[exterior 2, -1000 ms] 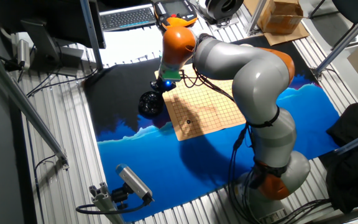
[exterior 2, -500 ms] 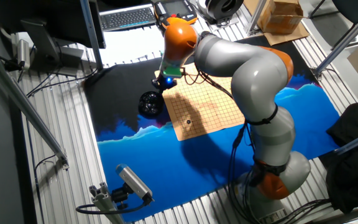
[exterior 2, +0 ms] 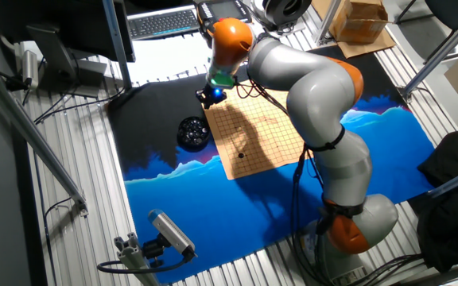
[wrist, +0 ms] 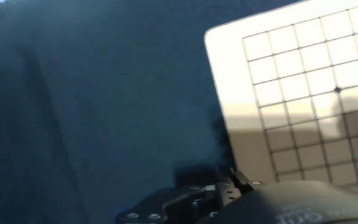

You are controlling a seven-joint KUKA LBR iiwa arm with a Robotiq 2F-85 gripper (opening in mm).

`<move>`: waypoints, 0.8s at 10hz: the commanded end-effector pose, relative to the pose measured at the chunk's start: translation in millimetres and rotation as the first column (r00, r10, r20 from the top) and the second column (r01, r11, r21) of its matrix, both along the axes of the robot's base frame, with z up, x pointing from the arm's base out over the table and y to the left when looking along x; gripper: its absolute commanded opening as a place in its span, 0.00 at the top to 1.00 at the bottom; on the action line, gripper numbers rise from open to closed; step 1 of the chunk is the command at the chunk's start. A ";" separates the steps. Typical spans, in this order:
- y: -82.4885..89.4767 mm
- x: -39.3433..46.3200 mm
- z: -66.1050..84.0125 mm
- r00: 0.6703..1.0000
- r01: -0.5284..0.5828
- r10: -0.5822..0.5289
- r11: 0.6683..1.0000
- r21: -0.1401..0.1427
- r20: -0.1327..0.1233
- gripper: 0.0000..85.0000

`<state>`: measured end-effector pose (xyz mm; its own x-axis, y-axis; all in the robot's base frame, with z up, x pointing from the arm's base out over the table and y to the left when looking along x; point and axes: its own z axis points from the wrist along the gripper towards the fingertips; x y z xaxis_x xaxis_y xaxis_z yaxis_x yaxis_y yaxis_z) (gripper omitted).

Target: Play the first move as black on the 3-4 point in the upper right corner of the Go board

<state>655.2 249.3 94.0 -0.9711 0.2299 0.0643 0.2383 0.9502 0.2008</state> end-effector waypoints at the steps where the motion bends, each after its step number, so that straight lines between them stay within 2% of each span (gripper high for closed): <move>1: -0.4 0.2 -0.2 1.000 0.013 -0.013 1.000 0.010 -0.006 1.00; 4: -0.4 0.2 -0.2 0.999 0.036 -0.036 0.999 0.009 -0.002 1.00; 6: -0.4 0.2 -0.2 0.999 0.041 -0.041 0.999 0.007 0.031 1.00; 8: -0.4 0.2 -0.2 0.998 0.050 -0.050 0.999 0.003 0.041 1.00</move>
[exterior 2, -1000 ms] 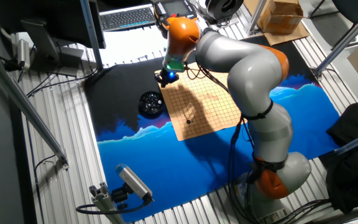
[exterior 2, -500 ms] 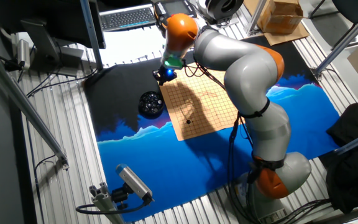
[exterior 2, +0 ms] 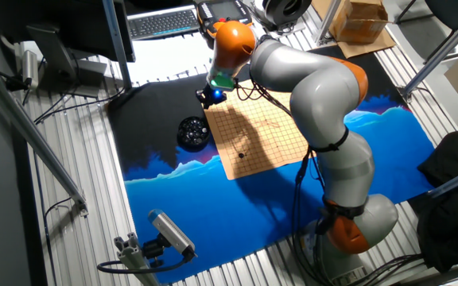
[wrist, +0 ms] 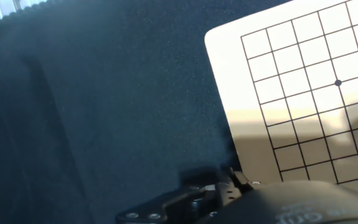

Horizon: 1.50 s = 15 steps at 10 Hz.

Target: Play the first move as black on the 3-4 point in the upper right corner of the Go board

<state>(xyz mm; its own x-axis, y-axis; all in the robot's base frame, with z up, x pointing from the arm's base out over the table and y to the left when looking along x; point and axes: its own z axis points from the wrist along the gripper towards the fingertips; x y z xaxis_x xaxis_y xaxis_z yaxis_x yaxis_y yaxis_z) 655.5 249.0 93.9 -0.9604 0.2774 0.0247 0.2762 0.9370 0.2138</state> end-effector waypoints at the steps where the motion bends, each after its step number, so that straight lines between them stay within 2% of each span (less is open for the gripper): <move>1: -0.1 -0.1 -0.1 1.000 0.000 0.000 1.000 0.000 0.000 1.00; 3: -0.1 -0.1 -0.1 1.000 0.001 -0.001 1.000 0.011 0.000 1.00; 7: -27.6 32.9 -11.6 0.999 -0.033 0.033 0.999 0.022 0.006 1.00; 11: -42.5 51.4 -23.3 0.998 -0.047 0.047 0.999 -0.004 0.029 1.00; 13: -50.3 57.6 -25.1 0.998 -0.062 0.062 0.998 0.002 0.030 1.00; 15: -53.3 59.5 -28.5 0.997 -0.064 0.064 0.998 0.000 0.032 1.00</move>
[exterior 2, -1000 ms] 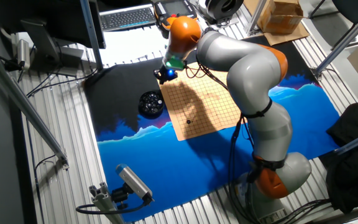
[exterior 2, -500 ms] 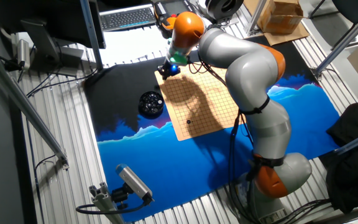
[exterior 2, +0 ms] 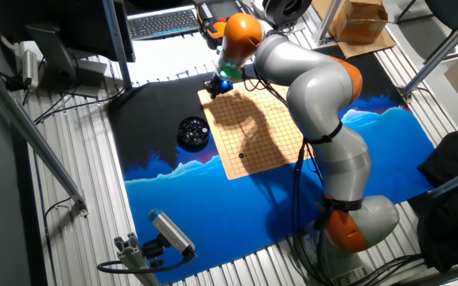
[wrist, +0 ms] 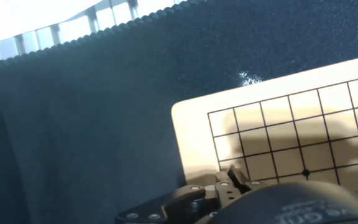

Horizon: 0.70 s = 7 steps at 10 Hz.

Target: Play the first move as black on the 3-4 point in the upper right corner of the Go board

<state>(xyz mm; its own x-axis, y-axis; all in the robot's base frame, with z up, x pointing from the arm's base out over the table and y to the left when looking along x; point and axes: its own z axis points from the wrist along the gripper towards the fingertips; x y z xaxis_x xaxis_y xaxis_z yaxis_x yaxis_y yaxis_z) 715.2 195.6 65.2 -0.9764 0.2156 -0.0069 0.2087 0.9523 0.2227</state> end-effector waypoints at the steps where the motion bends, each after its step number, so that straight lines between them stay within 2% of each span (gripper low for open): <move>1: -1.2 0.8 -1.5 1.000 -0.002 0.002 1.000 -0.006 0.004 1.00; 3: -6.5 1.5 -5.8 1.000 -0.009 0.009 1.000 -0.026 0.005 1.00; 7: -12.5 2.4 -11.8 1.000 -0.005 0.004 1.000 -0.021 -0.011 1.00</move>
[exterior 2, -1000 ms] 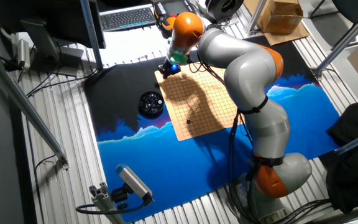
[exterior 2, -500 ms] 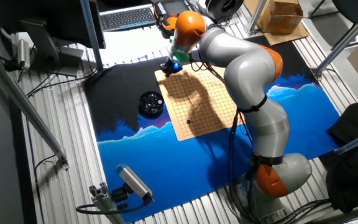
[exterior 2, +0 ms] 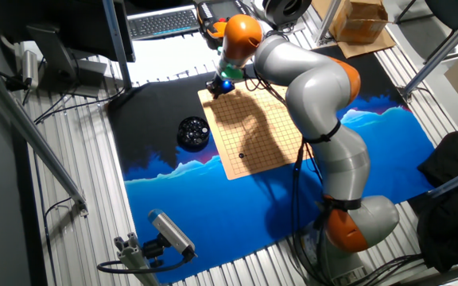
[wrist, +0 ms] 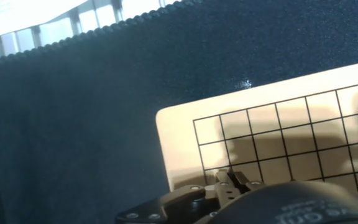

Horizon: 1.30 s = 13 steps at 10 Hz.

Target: Play the first move as black on the 3-4 point in the upper right corner of the Go board

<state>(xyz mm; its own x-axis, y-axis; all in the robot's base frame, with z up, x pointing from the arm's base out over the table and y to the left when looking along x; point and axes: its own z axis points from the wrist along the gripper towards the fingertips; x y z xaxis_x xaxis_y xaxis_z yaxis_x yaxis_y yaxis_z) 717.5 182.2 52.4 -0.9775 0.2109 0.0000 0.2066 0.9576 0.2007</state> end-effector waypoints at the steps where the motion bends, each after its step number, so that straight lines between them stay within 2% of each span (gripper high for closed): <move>1: -2.3 0.1 -1.6 1.000 -0.001 0.001 1.000 0.000 0.002 1.00; 6: -9.5 0.4 -8.6 1.000 -0.006 0.006 1.000 0.006 0.000 1.00; 8: -10.3 2.6 -11.0 1.000 -0.006 0.006 1.000 0.014 0.006 1.00; 13: -14.4 11.0 -17.6 1.000 -0.009 0.009 1.000 0.010 0.025 1.00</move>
